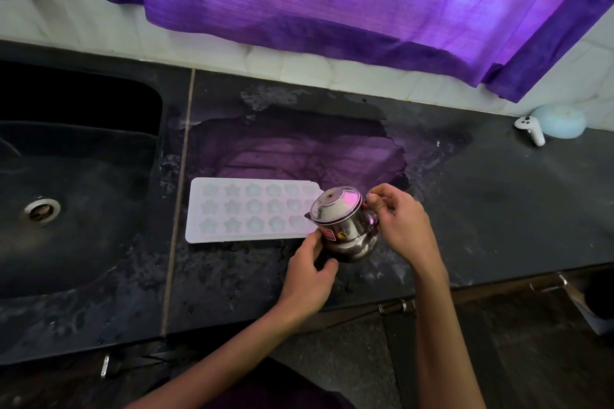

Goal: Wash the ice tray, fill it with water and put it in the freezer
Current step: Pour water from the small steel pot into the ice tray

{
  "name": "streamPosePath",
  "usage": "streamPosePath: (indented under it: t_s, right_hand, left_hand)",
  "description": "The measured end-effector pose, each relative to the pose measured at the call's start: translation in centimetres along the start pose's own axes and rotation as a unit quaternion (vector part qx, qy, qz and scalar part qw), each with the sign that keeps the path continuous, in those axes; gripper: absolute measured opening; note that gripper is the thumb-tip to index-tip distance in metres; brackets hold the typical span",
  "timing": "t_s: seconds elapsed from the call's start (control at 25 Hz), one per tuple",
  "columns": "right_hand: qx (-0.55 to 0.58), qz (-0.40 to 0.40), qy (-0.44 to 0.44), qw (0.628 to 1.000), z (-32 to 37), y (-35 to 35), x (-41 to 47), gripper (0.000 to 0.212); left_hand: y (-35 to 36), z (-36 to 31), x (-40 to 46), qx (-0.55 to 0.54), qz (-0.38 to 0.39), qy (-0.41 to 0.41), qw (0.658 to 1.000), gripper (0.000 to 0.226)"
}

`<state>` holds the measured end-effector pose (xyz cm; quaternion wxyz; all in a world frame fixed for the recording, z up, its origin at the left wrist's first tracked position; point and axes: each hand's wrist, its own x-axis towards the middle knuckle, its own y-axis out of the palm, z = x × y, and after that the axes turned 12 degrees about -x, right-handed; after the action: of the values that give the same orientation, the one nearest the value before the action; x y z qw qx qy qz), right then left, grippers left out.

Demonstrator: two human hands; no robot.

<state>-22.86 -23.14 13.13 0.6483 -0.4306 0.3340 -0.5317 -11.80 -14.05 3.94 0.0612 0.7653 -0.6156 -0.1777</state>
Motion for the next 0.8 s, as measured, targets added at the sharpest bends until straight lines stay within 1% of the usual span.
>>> streamPosePath:
  t_s: [0.16, 0.32, 0.6, 0.8]
  right_hand:
    - [-0.023, 0.002, -0.005, 1.0, 0.6, -0.1, -0.1, 0.014]
    - [-0.022, -0.004, -0.002, 1.0, 0.6, -0.3, -0.1, 0.014]
    - [0.051, 0.003, 0.02, 0.998, -0.2, 0.0, -0.3, 0.013]
    - [0.034, -0.001, 0.018, 0.999, -0.3, -0.3, 0.0, 0.014]
  left_hand:
    - [-0.2, 0.0, 0.0, -0.008, 0.009, -0.007, 1.0, 0.053]
    - [-0.2, -0.1, 0.0, -0.013, 0.014, -0.004, 1.0, 0.055]
    - [-0.2, -0.2, 0.0, 0.002, 0.004, 0.007, 1.0, 0.059]
    - [-0.1, -0.1, 0.3, 0.002, 0.008, 0.002, 1.0, 0.055]
